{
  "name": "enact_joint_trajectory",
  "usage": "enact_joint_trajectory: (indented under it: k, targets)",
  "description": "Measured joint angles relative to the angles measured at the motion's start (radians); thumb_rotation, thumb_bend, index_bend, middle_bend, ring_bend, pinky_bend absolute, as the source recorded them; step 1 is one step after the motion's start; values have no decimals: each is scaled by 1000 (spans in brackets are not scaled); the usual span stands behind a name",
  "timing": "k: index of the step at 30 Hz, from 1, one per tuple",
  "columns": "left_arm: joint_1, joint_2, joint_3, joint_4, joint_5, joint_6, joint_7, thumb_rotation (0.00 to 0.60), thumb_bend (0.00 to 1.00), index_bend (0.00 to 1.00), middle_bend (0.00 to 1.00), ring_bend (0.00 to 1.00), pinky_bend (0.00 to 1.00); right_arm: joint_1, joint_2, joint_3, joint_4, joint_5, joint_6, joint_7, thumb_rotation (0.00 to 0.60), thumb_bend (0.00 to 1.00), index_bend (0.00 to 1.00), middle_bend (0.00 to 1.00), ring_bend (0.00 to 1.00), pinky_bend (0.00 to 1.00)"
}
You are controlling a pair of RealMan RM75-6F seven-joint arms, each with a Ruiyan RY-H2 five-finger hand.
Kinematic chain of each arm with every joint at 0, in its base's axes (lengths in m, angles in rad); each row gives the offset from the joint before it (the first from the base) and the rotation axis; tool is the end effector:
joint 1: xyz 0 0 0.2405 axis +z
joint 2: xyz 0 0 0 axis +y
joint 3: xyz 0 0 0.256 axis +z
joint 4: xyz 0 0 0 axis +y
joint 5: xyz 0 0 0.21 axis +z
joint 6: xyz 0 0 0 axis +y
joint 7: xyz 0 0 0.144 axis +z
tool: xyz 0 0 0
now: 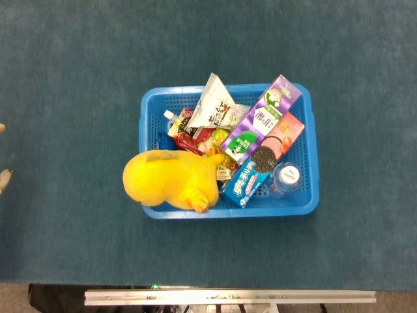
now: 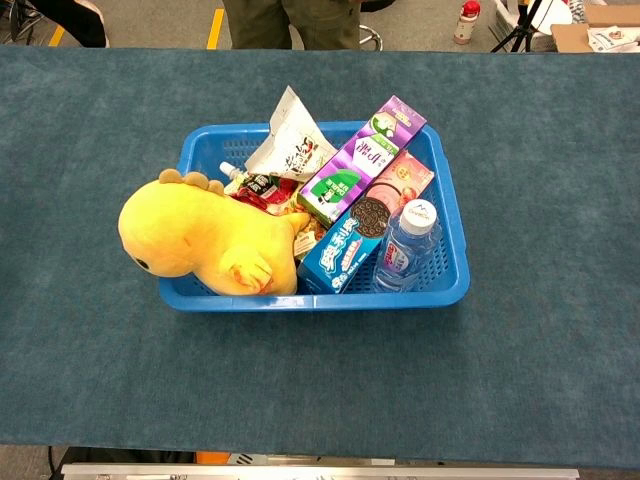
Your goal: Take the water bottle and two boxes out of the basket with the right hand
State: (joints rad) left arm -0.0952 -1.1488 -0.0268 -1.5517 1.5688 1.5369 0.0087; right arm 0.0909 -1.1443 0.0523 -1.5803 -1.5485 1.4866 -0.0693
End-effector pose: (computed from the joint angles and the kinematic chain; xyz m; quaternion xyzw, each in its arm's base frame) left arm -0.3082 0.1797 0.1548 -0.6168 -0.3496 -0.4014 0.5798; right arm -0.3073 -0.1835 0.1517 0.6221 -0.3510 0.3788 0.5885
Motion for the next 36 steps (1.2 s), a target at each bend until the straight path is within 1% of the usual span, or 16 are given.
enact_joint_trajectory:
  k: [24,28,33,36]
  targets:
    - [6,5,0,-4,-6,1,-1,600,203,272,91,42,202,10,0,-10,-2,-15,-16,18,600,161,218,179,158,268]
    - [9,6,-2,-5,-12,4,-6,600,202,272,92,42,202,15,7,-27,-19,-53,-20,49,600,128,218,180,158,267]
    - [13,9,-3,-7,-11,11,-10,600,203,271,92,42,202,31,37,-66,-64,-136,-36,115,600,113,217,184,158,267]
    - [17,10,-3,-8,-9,17,-12,600,203,272,92,42,202,48,63,-80,-107,-176,-50,111,600,108,218,183,158,267]
